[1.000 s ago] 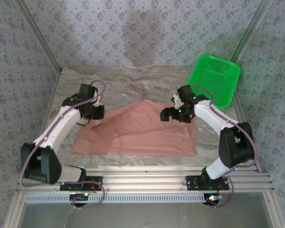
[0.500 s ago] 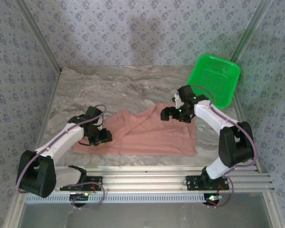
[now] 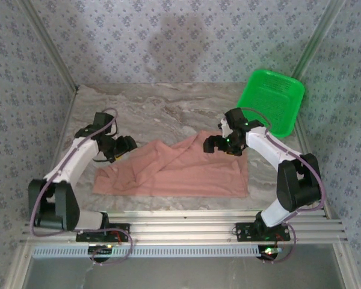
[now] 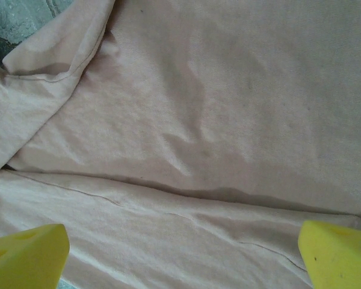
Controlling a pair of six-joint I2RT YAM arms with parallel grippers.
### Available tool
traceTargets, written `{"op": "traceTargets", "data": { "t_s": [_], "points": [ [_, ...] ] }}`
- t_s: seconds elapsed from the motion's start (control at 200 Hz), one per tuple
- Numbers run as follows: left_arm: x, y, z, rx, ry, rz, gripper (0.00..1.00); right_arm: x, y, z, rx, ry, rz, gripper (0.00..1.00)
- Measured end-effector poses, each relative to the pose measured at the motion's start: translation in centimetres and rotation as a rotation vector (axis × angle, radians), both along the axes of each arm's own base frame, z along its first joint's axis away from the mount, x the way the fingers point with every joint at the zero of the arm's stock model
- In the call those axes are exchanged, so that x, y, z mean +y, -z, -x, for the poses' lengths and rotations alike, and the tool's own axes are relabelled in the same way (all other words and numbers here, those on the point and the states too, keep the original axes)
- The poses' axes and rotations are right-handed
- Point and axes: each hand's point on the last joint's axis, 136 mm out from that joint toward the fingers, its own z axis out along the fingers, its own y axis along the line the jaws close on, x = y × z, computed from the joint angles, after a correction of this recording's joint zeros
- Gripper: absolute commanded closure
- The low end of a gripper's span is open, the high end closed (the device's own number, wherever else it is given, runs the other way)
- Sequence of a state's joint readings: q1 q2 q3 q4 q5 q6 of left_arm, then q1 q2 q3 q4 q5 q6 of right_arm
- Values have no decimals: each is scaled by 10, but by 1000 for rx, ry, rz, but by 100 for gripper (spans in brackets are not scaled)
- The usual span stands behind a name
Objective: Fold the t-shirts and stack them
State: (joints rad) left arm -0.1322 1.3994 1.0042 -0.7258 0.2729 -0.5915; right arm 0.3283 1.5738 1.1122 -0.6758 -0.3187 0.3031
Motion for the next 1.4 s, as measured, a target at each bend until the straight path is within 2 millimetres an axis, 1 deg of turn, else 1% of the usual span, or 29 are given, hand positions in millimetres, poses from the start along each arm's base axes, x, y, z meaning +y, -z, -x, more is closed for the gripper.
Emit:
{"op": "traceTargets", "data": {
  "t_s": [0.065,0.135,0.2,0.295,0.4,0.57,0.63,0.849,1.144,1.399],
  "points": [
    [3,14,-6,41,-8,8,38,0,0,0,0,0,0,0],
    [-1,27,-12,86,-7,36,41,0,0,2,0,0,0,0],
    [-7,35,-15,109,2,67,42,-1,0,4,-1,0,-1,0],
    [-14,39,-15,120,0,115,43,-3,-1,7,-3,0,-1,0],
    [-21,46,-9,139,-11,162,43,-5,-1,10,-4,3,-1,0],
    [-21,62,7,197,-42,174,43,-7,1,12,1,8,0,0],
    [-21,62,6,198,-51,177,43,-7,1,12,1,8,0,0],
    [-23,63,-7,150,-90,204,43,-7,1,12,1,8,0,0],
    [-32,55,-23,80,-86,253,43,-6,1,12,2,7,-2,0],
    [-36,50,-30,44,-74,278,44,-6,1,13,4,7,-2,0]
  ]
}}
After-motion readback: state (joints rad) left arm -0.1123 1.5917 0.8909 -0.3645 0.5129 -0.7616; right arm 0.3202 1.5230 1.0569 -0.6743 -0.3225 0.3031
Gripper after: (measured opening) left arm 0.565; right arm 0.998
